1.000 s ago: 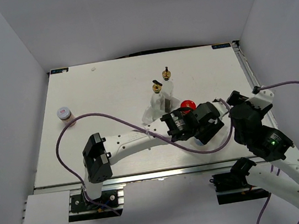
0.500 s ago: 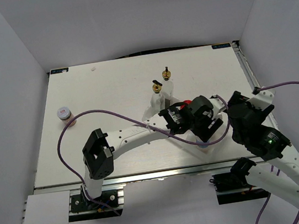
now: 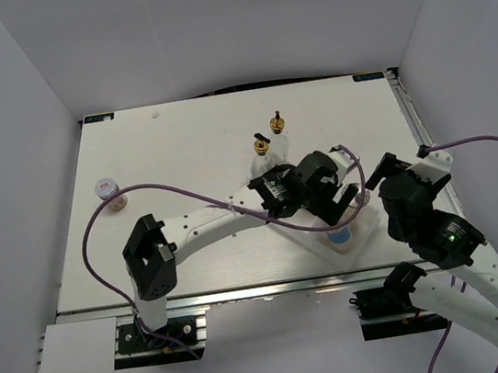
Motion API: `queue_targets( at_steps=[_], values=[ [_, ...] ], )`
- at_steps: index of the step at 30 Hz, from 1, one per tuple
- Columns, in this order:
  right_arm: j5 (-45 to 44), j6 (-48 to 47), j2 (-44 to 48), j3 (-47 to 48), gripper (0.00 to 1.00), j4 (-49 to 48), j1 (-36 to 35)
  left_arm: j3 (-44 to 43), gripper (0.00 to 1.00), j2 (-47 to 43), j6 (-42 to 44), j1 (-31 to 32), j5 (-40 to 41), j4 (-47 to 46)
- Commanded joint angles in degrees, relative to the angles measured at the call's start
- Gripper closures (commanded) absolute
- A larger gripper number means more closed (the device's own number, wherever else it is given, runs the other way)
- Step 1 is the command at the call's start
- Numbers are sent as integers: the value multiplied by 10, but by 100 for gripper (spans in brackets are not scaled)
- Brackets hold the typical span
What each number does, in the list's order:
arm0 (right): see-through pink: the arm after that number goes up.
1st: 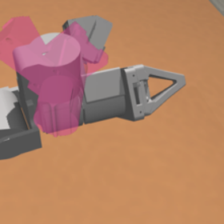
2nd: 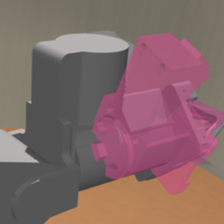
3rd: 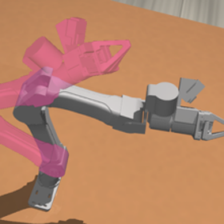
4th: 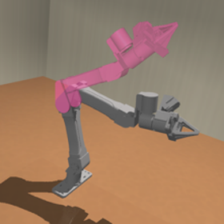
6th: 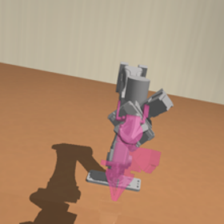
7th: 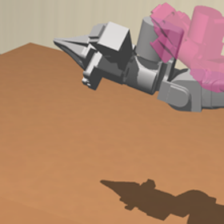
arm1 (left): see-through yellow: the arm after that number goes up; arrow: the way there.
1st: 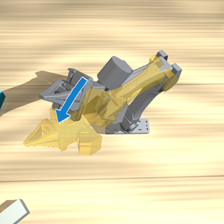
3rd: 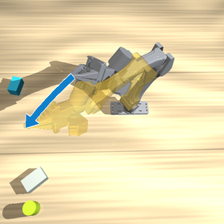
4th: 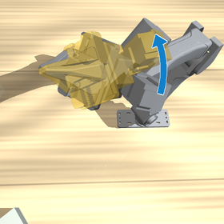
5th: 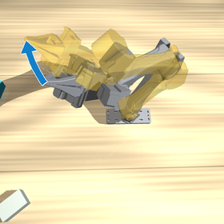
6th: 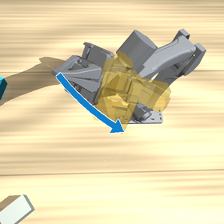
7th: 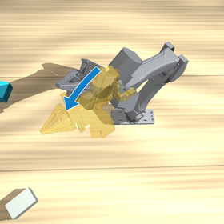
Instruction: Organize the condiment bottles
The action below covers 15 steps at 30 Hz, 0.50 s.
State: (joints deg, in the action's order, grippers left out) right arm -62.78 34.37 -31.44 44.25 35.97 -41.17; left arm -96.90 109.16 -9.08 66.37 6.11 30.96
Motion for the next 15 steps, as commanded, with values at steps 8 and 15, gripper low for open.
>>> queue_targets(
  at_steps=[8,15],
  values=[
    [2,0,-25,8,11,-34,-1,39,2,-120,-3,-1,2,-27],
    [9,-10,-39,8,11,-47,6,36,2,-143,-22,-1,88,2]
  ],
)
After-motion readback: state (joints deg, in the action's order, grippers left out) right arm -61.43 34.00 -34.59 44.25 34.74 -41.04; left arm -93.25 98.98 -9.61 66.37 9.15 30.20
